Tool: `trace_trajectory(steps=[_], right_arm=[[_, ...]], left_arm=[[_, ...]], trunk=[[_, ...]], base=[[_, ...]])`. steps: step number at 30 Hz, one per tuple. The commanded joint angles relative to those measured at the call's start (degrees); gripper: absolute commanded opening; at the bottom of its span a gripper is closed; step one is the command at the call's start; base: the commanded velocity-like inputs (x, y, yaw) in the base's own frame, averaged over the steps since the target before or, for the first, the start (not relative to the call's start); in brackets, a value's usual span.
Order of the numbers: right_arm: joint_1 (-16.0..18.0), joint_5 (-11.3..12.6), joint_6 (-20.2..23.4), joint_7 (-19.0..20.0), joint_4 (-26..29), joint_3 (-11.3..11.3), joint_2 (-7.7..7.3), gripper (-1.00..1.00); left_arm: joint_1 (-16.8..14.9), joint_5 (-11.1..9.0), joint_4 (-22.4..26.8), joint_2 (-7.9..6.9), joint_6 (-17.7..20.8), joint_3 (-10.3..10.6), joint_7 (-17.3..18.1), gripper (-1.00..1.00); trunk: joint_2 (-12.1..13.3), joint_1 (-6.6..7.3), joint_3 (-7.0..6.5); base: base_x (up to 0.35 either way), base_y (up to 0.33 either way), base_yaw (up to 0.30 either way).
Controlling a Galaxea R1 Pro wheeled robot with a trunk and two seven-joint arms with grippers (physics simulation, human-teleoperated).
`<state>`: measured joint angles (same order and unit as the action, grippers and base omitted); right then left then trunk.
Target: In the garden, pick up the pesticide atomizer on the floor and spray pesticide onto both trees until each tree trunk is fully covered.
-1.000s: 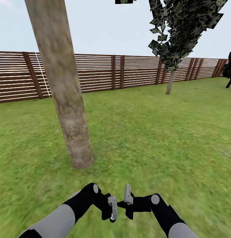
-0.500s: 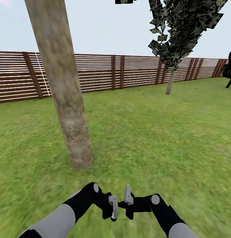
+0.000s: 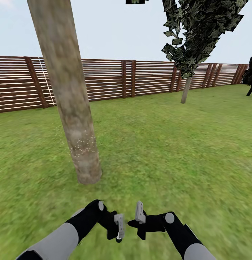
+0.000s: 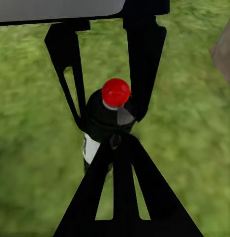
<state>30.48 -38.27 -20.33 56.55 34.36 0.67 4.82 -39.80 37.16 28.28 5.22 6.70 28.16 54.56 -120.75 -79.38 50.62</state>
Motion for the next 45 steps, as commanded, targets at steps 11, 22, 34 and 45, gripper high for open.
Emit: trace_trajectory(steps=[11, 22, 34, 45], right_arm=[[0.02, -0.47, -0.23, 0.05, -0.08, -0.06, -0.08, 1.00], [-0.26, 0.10, -0.40, -29.66, -10.43, -5.13, -1.42, 1.00], [-4.15, 2.22, -14.29, -78.38, -30.81, -22.60, -5.85, 1.00], [-5.24, 1.67, -14.18, -78.40, -32.80, -22.32, -5.59, 1.00]], left_arm=[[0.30, -1.01, -1.03, -11.82, -0.70, -0.08, -0.07, -1.00], [0.33, -10.46, -14.72, -15.77, -4.86, -15.40, -24.13, -1.00], [14.36, -46.56, -21.38, -15.75, -24.45, -19.38, -62.54, -1.00], [15.19, -55.51, -25.02, -15.68, -26.72, -19.46, -63.00, -1.00]], trunk=[[-0.02, 0.01, 0.05], [-0.02, 0.01, 0.05], [-0.02, 0.01, 0.05], [-0.02, 0.01, 0.05]], base=[[0.000, 0.000, 0.000], [0.000, 0.000, 0.000], [0.000, 0.000, 0.000], [0.000, 0.000, 0.000]])
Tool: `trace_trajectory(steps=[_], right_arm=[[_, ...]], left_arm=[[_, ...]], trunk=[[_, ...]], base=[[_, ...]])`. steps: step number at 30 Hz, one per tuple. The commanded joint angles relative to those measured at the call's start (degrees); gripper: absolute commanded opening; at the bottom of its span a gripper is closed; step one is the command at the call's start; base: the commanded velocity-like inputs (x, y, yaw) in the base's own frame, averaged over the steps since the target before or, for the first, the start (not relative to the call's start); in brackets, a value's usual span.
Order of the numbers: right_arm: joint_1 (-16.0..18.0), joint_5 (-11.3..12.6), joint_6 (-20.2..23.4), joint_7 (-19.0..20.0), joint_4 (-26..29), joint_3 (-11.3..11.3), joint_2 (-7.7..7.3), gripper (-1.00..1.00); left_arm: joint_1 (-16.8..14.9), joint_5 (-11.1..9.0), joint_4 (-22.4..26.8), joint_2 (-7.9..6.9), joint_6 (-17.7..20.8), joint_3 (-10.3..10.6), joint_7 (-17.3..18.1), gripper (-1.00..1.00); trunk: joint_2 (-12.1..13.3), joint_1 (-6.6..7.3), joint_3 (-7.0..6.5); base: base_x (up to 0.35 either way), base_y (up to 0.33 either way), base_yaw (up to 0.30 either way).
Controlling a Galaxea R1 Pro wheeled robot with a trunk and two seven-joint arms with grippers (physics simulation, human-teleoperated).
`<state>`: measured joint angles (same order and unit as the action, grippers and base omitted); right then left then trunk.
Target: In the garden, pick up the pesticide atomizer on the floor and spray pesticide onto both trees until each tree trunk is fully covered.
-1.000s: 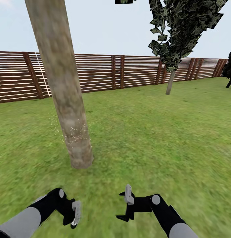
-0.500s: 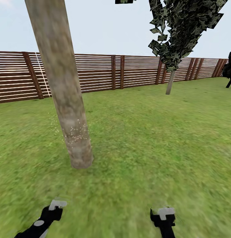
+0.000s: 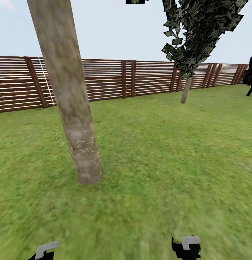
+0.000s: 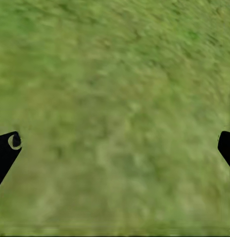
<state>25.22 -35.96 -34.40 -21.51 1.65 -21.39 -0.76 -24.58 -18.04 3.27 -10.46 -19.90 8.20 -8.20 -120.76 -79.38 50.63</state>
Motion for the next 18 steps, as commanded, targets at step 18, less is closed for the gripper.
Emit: trace_trajectory(steps=[18], right_arm=[[-5.02, -0.52, -0.05, -0.25, -0.07, -0.32, 0.14, 1.00]], left_arm=[[0.15, -0.26, -0.05, -0.15, -2.07, 0.51, -0.42, -1.00]], trunk=[[-0.02, 0.01, 0.05]], base=[[0.000, 0.000, 0.000]])
